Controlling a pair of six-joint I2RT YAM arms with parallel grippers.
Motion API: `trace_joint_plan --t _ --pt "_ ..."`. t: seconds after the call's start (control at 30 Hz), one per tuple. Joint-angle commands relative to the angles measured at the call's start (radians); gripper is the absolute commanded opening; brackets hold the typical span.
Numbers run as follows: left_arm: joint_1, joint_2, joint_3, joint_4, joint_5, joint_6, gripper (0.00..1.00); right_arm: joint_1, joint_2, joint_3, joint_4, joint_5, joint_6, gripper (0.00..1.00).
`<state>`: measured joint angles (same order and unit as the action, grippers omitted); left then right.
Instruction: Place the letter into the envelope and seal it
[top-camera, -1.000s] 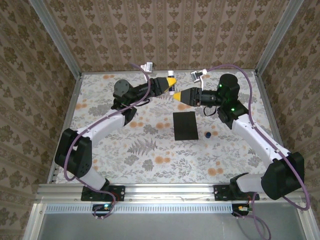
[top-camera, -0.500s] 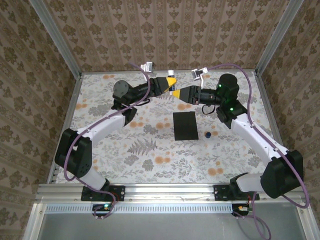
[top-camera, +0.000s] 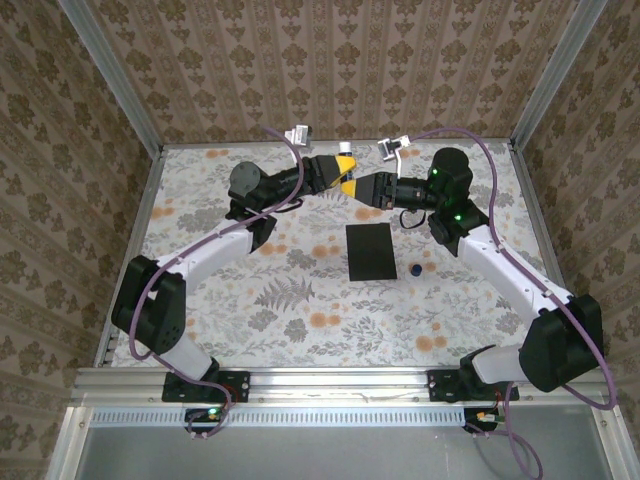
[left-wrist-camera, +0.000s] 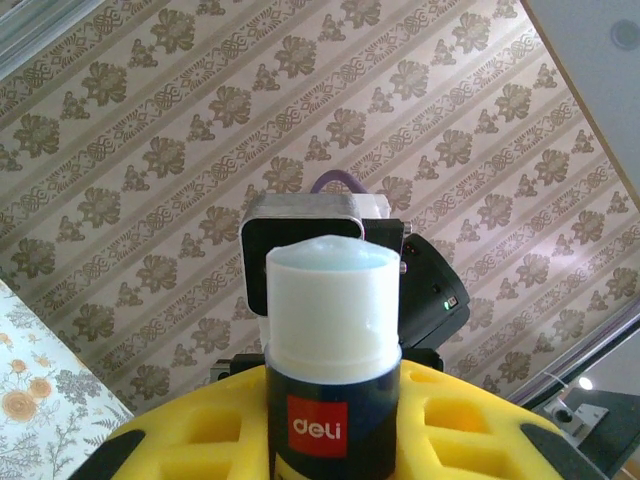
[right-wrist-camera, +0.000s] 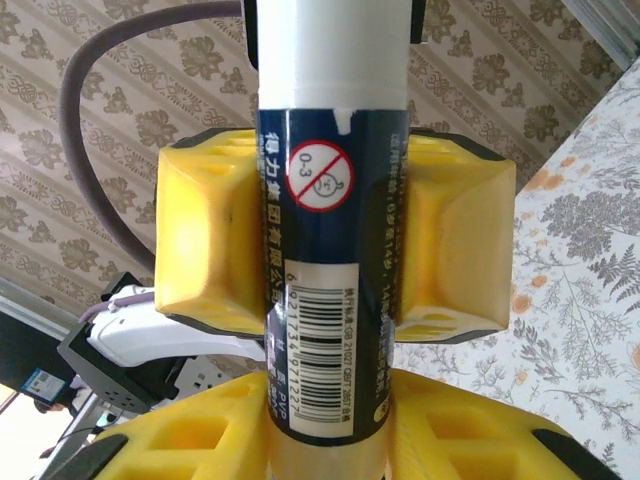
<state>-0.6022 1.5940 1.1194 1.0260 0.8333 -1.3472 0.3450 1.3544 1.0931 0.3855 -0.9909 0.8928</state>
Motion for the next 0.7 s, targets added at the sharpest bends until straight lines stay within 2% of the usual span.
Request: trace_joint_plan --t 0.0,0.2,0.4,0.67 --pt "-0.01 -0.003 0.014 0.059 0.004 -0.018 0.0 0.005 -0.005 0.034 -0.021 0.057 -0.029 0.29" --pt "-0.01 -0.013 0.018 0.021 0.003 0.005 0.0 0.006 -0.029 0.044 -0.089 0.093 -0.075 0.26" --pt "-0.016 -0.032 0.036 -0.095 0.007 0.08 0.0 0.012 -0.052 0.067 -0.206 0.155 -0.145 0.25" --pt "-0.022 -0.082 0.041 -0.3 -0.069 0.204 0.0 0.084 -0.077 0.15 -0.45 0.349 -0.312 0.24"
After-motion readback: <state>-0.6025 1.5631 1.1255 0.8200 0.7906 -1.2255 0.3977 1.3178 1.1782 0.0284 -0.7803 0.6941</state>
